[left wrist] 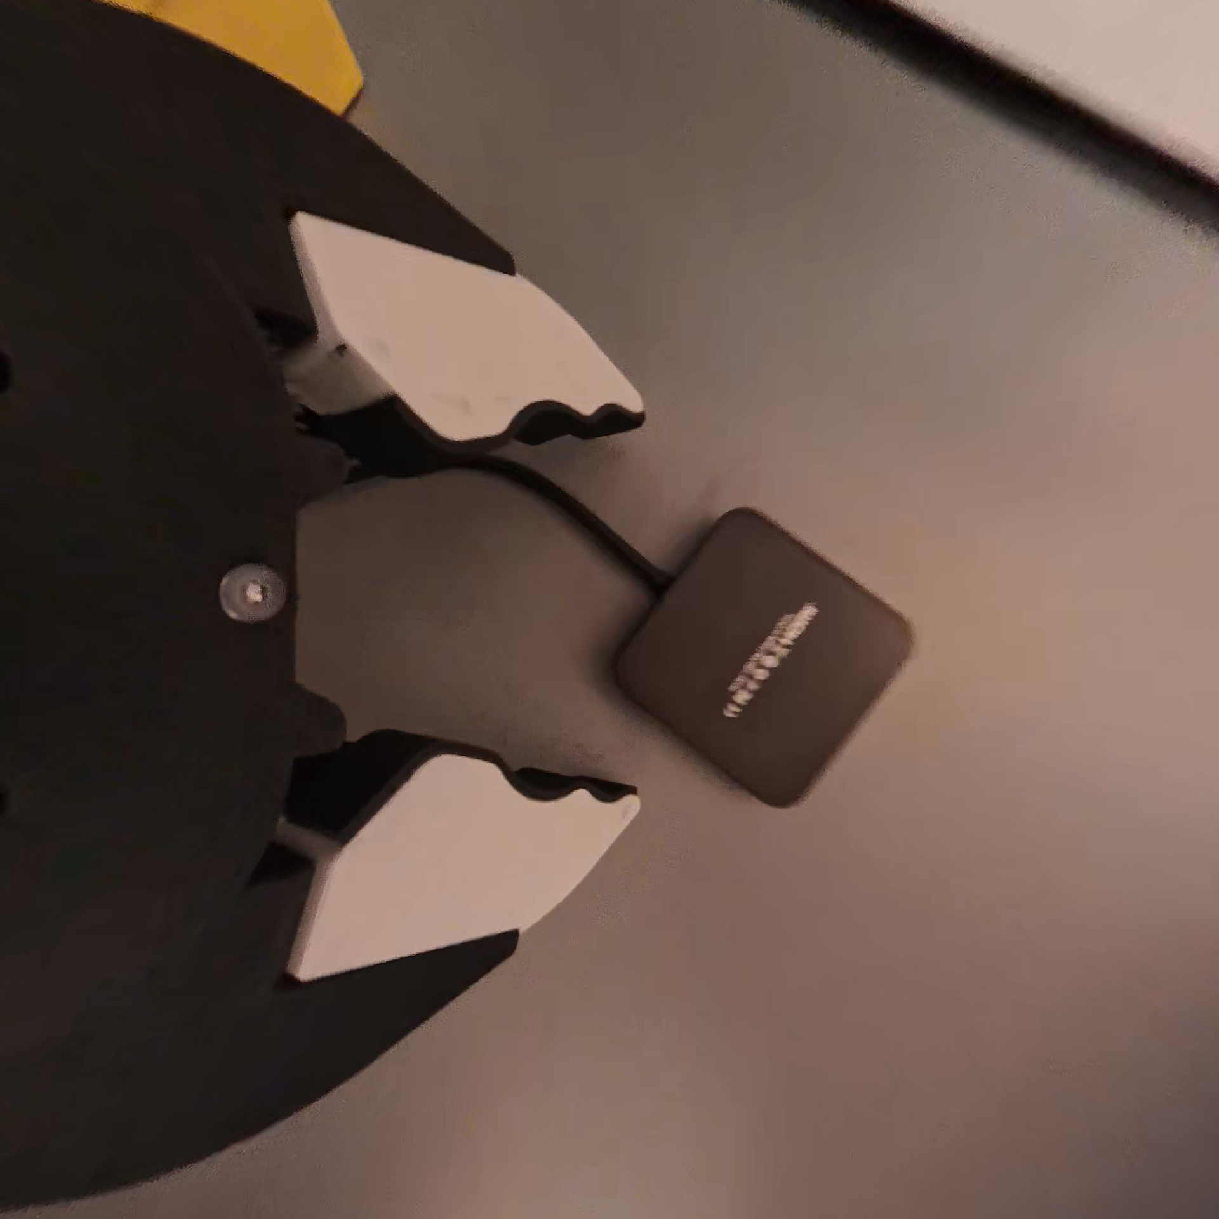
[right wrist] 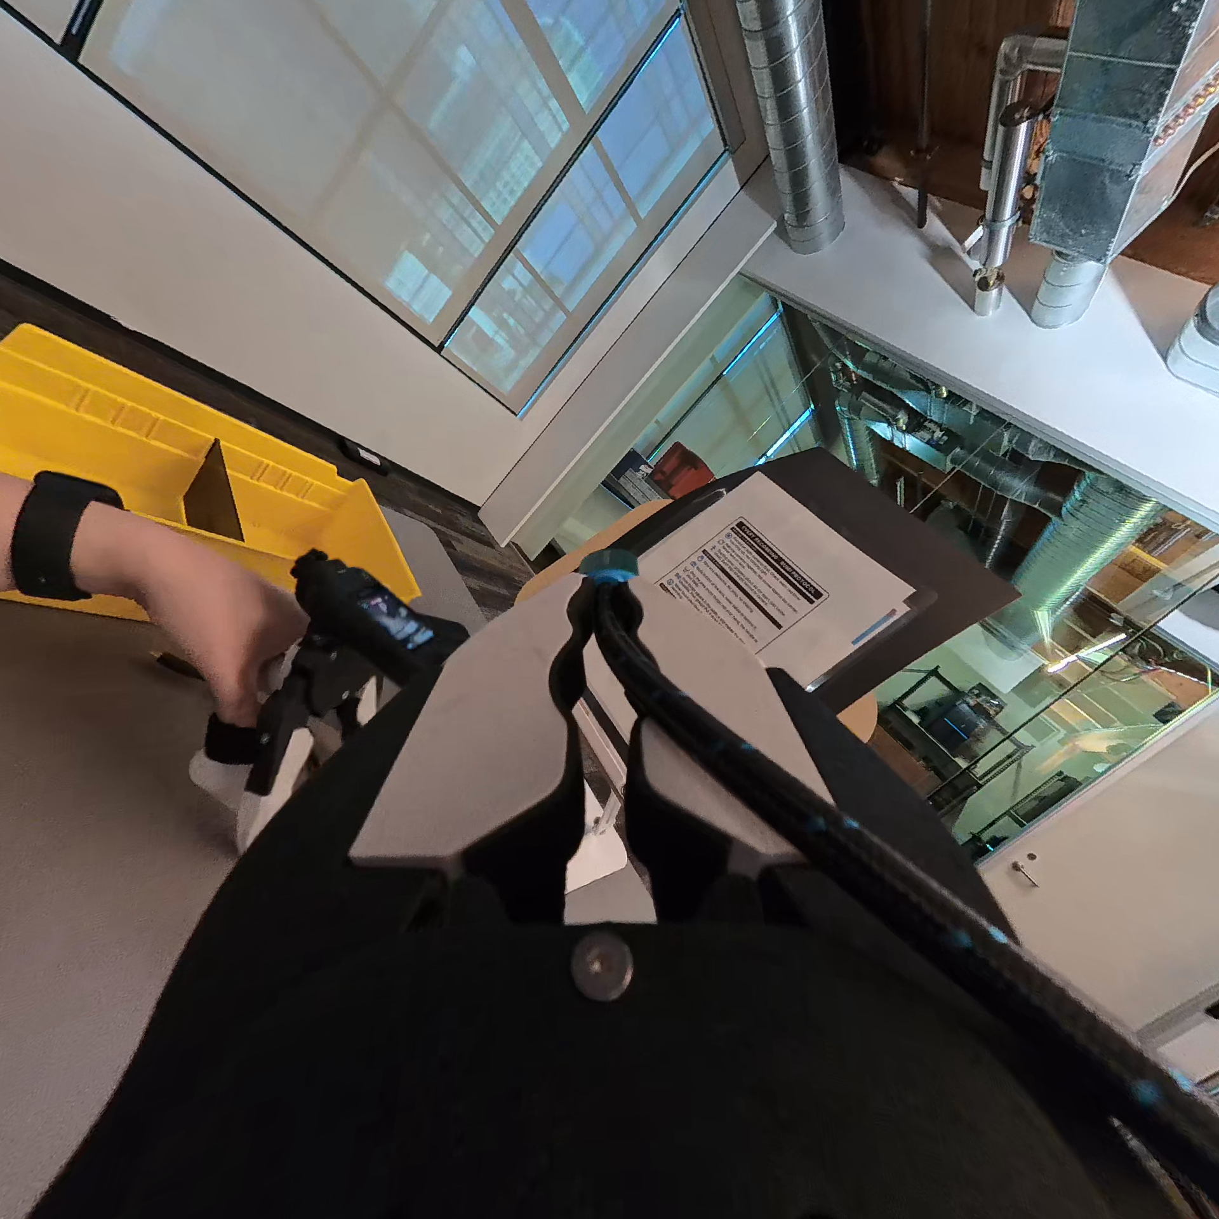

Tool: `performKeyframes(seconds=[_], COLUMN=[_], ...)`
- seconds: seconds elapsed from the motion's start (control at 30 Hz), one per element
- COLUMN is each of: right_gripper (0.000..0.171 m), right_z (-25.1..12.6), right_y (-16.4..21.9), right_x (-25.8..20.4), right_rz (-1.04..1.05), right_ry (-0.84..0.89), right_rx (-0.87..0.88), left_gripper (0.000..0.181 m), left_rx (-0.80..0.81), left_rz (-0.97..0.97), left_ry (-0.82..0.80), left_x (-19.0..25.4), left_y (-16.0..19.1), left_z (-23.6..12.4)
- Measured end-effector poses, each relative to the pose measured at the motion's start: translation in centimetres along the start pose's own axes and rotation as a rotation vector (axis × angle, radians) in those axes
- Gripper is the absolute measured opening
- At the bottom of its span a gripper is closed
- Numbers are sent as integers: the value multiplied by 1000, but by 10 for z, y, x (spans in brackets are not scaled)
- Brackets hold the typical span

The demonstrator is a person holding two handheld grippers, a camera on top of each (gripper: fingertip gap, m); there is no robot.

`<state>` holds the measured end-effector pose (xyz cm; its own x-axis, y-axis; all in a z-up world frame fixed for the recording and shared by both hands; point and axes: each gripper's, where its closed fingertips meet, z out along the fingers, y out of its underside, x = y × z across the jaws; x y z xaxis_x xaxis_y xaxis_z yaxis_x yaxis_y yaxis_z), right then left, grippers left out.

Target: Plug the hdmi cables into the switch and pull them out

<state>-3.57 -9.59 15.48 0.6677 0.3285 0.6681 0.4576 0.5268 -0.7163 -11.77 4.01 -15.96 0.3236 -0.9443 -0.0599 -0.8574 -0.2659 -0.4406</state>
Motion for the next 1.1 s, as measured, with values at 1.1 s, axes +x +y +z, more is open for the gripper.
performKeyframes(seconds=[1.1], right_gripper=[7], right_z=[-18], right_y=[-12], right_x=[16], right_rz=[-44], right_ry=[42], right_rx=[16], left_gripper=[68], left_rx=[102], left_rz=[99], left_ry=[106], left_x=[56], left_y=[-18], left_z=[4])
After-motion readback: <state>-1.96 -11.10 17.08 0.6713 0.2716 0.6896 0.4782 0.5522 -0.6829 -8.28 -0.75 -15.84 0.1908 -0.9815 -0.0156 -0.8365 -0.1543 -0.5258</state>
